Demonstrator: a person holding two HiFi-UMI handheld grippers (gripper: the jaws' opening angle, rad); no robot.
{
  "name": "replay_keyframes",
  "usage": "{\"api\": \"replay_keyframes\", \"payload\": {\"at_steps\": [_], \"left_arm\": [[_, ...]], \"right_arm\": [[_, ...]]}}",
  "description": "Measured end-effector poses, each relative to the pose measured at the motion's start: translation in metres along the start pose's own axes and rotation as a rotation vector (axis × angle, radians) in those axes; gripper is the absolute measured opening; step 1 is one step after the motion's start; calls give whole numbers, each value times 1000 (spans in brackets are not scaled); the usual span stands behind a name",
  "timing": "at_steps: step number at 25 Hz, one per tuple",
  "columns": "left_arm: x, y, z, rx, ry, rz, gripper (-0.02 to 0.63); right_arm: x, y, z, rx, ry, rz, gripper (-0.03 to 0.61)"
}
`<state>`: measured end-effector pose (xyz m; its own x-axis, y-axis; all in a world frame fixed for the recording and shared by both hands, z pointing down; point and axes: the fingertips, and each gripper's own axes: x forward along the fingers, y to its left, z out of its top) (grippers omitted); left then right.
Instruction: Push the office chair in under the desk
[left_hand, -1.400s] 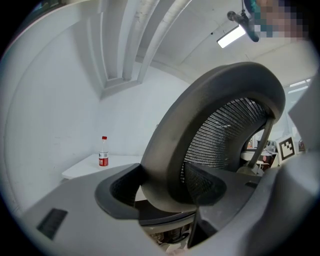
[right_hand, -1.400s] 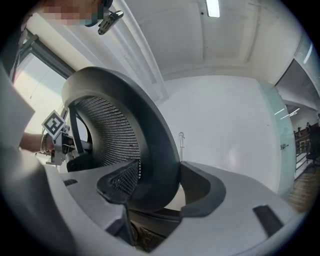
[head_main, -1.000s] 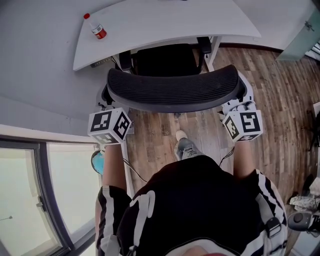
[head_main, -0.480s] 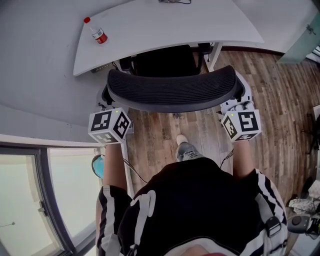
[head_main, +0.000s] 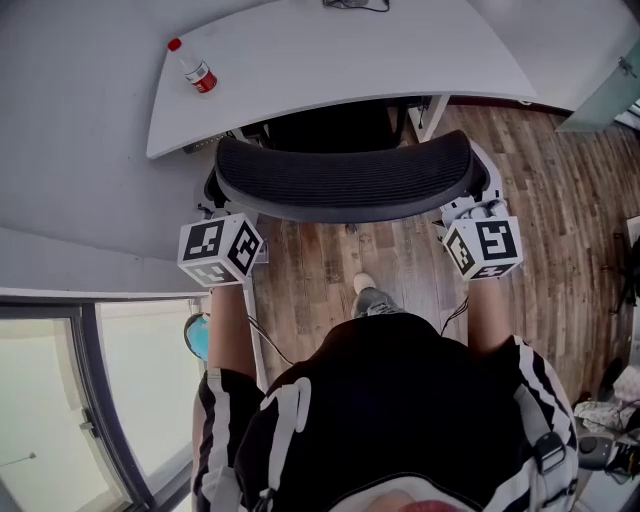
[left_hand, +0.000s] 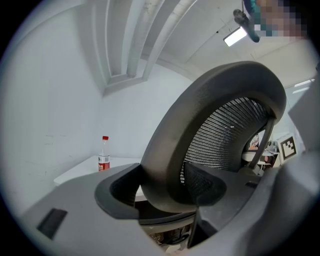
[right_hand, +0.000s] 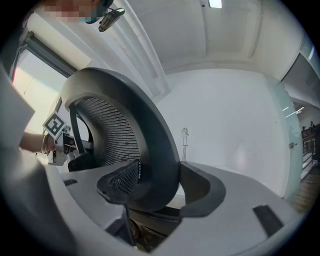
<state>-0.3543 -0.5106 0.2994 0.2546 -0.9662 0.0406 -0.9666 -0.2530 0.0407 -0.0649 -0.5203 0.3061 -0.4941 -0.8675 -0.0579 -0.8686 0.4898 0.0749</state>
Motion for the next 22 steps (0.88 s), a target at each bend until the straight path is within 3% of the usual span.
{"api": "replay_keyframes", "payload": {"at_steps": [22], "left_arm": [[56,31,3,-4,-8,40,270]], "right_arm": [[71,-21,-5,-9,-5,60,256]]}}
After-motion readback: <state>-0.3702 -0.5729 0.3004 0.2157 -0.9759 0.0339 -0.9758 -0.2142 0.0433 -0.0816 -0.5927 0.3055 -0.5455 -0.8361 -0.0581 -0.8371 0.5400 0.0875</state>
